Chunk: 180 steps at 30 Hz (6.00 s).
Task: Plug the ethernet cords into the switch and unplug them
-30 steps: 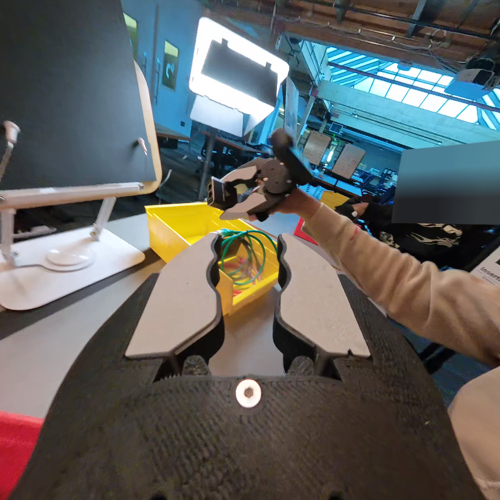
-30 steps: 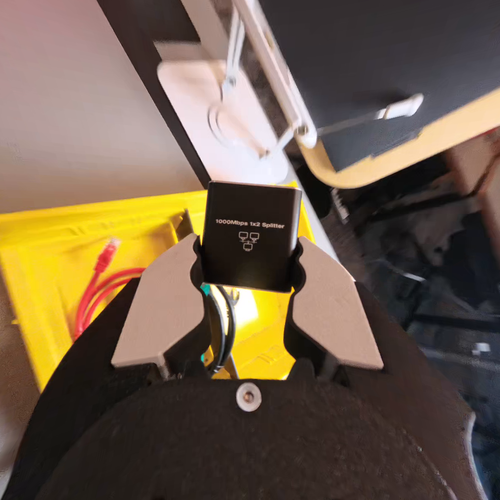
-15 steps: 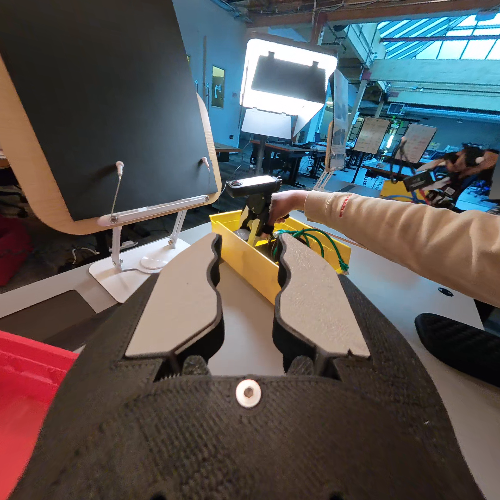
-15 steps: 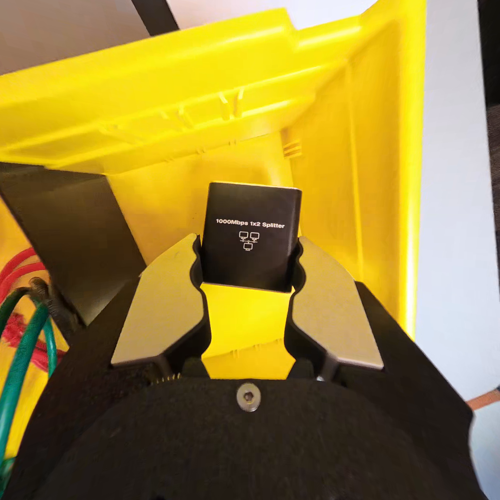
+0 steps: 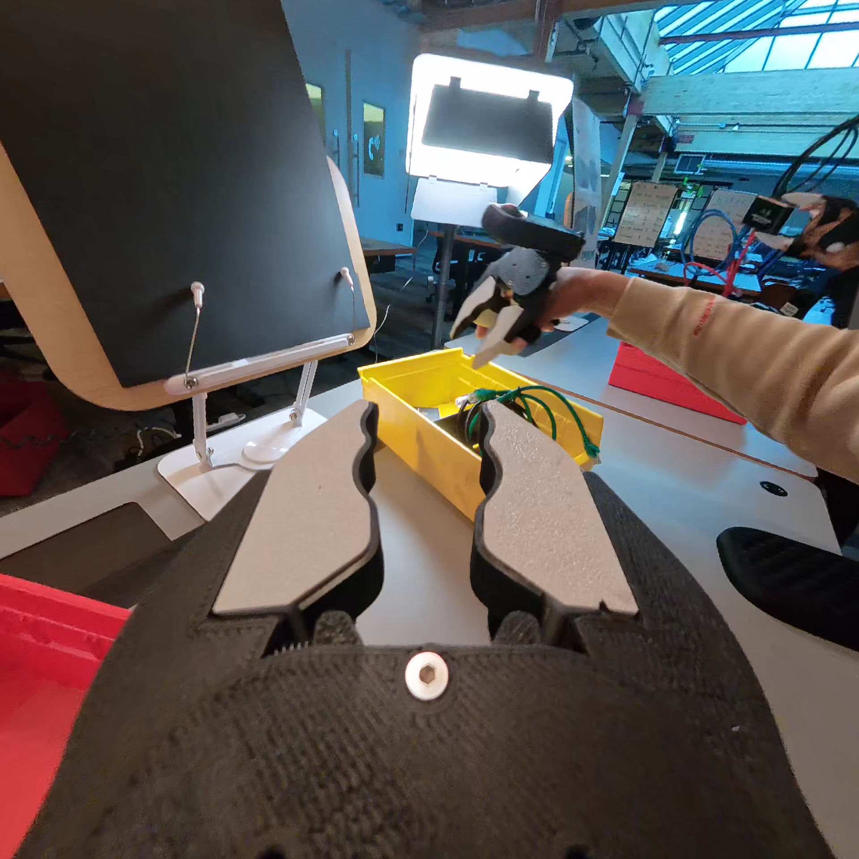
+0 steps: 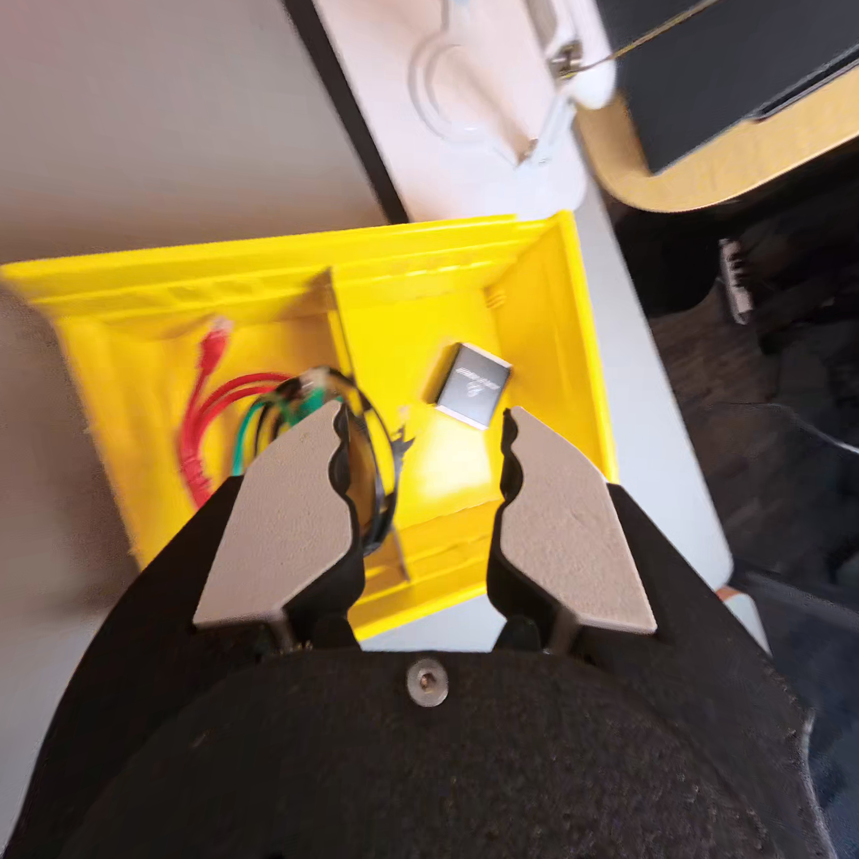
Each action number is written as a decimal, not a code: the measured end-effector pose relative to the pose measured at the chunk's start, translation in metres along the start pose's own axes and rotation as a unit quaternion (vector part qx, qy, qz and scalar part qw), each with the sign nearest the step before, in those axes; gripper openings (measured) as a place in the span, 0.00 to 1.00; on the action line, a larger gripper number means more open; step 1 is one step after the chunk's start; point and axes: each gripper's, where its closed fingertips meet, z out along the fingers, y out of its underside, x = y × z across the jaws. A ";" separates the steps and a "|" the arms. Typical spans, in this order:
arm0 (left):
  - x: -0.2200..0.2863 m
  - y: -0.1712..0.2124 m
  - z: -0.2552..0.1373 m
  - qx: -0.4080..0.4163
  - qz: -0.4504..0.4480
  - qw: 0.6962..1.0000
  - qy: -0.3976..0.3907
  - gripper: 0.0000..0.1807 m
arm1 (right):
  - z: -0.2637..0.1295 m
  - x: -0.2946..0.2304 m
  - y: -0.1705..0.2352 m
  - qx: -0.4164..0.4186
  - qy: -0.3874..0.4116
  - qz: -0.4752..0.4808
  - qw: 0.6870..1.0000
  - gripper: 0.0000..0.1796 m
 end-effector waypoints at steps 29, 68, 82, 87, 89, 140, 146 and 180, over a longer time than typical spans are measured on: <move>0.018 0.110 -0.071 -0.206 0.088 0.974 -0.029 0.23 | 0.017 -0.057 0.053 -0.074 0.042 -0.108 0.991 0.03; -0.090 0.204 -0.134 -0.444 0.222 0.850 -0.176 0.37 | 0.012 -0.167 0.060 -0.127 -0.007 -0.181 0.975 0.26; -0.112 0.237 -0.116 -0.514 0.287 0.798 -0.131 0.18 | 0.068 -0.190 0.079 -0.148 0.024 -0.222 0.964 0.16; -0.070 0.241 -0.099 -0.486 0.326 0.809 -0.059 0.18 | 0.054 -0.227 0.084 -0.124 0.044 -0.241 0.962 0.16; -0.048 0.243 -0.089 -0.475 0.344 0.810 -0.026 0.18 | 0.047 -0.241 0.088 -0.117 0.061 -0.251 0.959 0.16; 0.126 0.141 0.054 -0.089 -0.053 0.986 -0.133 0.13 | -0.114 -0.221 0.076 0.287 0.321 0.273 0.860 0.07; 0.095 0.077 0.002 -0.016 -0.021 0.982 -0.185 0.12 | -0.141 -0.224 -0.011 0.349 0.318 0.211 0.856 0.08; -0.078 0.154 -0.288 -0.110 -0.016 0.899 -0.424 0.03 | 0.080 -0.384 -0.219 0.344 0.060 0.141 0.926 0.10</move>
